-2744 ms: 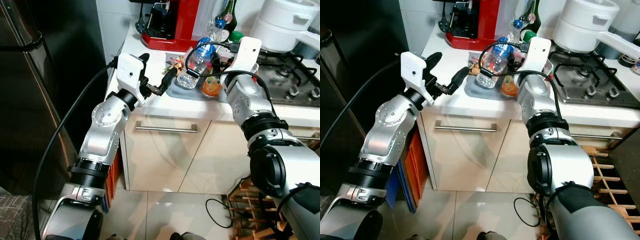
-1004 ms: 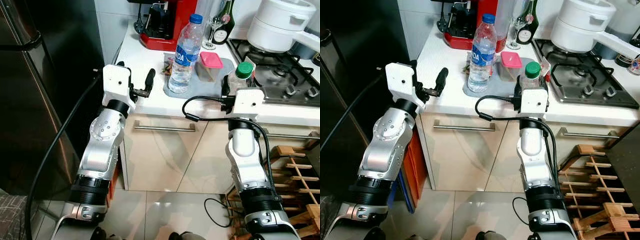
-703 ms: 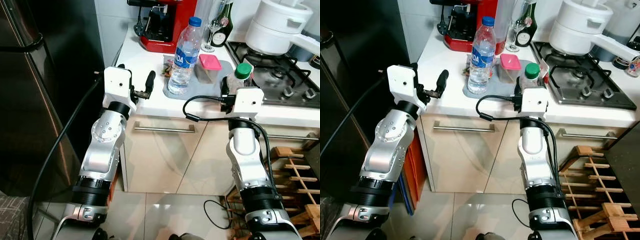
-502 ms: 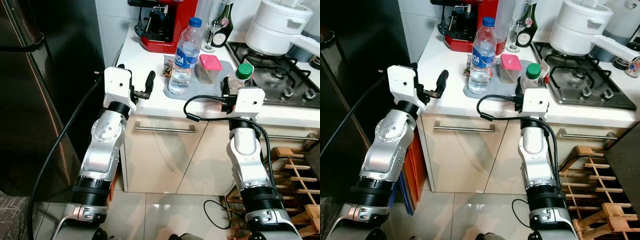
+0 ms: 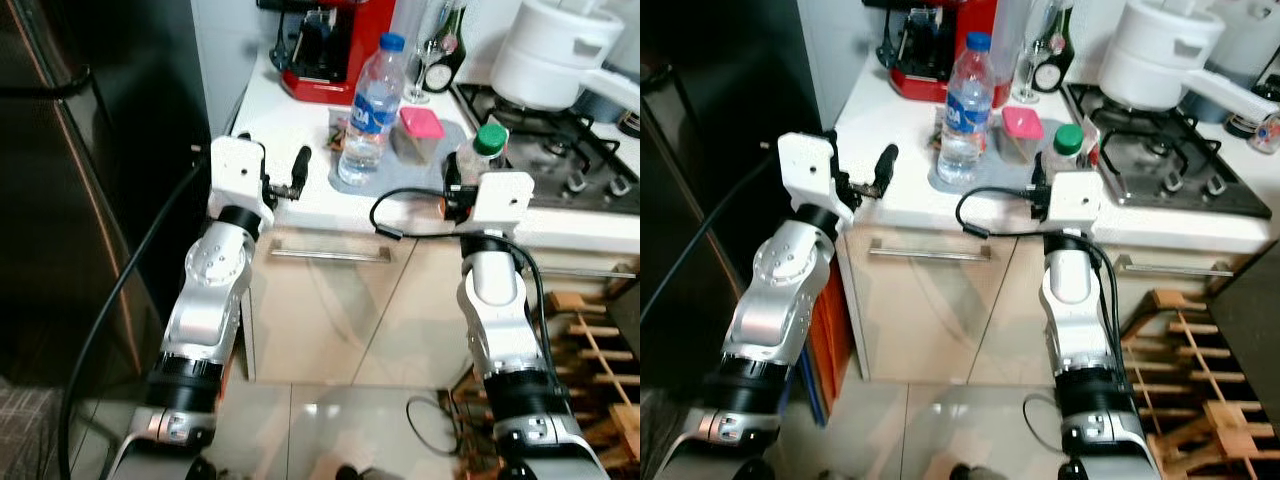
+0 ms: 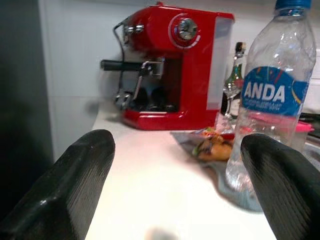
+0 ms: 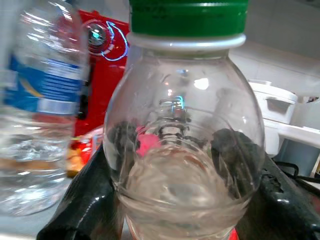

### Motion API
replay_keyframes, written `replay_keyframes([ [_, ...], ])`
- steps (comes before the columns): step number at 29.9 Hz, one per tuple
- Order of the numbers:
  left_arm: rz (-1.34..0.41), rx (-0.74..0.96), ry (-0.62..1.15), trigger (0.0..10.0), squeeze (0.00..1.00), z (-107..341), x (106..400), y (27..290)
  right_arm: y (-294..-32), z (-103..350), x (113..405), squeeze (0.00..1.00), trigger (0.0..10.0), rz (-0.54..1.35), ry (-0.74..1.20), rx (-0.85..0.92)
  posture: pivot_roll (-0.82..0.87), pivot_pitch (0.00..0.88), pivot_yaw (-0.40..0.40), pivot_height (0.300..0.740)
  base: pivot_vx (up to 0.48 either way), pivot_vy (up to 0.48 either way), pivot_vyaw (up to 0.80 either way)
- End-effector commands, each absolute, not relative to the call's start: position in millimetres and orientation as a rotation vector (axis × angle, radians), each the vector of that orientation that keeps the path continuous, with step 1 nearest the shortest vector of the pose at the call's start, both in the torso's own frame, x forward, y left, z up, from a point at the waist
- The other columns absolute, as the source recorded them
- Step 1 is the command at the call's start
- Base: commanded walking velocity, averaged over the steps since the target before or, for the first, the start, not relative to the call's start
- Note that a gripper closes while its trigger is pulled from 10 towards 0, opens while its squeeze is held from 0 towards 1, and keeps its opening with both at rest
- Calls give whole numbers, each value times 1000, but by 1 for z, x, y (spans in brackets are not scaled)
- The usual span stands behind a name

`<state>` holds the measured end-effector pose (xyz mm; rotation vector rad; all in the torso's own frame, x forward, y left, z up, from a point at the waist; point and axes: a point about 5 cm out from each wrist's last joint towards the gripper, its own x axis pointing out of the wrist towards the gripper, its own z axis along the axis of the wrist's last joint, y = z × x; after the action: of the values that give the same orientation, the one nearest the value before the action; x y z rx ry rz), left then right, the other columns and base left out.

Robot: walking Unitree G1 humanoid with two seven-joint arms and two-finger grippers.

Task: Restocking fridge

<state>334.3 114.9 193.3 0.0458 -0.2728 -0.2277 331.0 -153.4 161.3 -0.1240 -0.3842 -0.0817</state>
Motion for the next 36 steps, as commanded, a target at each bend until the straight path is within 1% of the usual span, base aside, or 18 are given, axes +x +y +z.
replay_keyframes([
  [1,-237,57,-280,10000,0,192,333,112,-150,157,328,208,0,-60,-384,-162,-36,0,-45,740,-277,0,0],
  [3,-243,68,-291,10000,0,193,333,111,-147,165,327,208,0,-44,-434,-191,-39,0,-43,740,-277,0,0],
  [11,-244,73,-296,10000,0,194,333,110,-149,159,328,208,0,-53,-401,-175,-36,0,-45,740,-276,0,0],
  [17,-249,68,-300,10000,0,194,333,110,-152,151,329,216,0,-69,-359,-171,-39,0,-44,740,-269,0,0],
  [23,-249,71,-304,10000,0,194,333,109,-159,136,330,224,0,-86,-277,-146,-41,0,-43,740,-268,0,0],
  [36,-242,76,-301,10000,0,192,333,110,-154,123,331,220,0,-41,-211,-139,-39,0,-47,740,-268,0,0],
])
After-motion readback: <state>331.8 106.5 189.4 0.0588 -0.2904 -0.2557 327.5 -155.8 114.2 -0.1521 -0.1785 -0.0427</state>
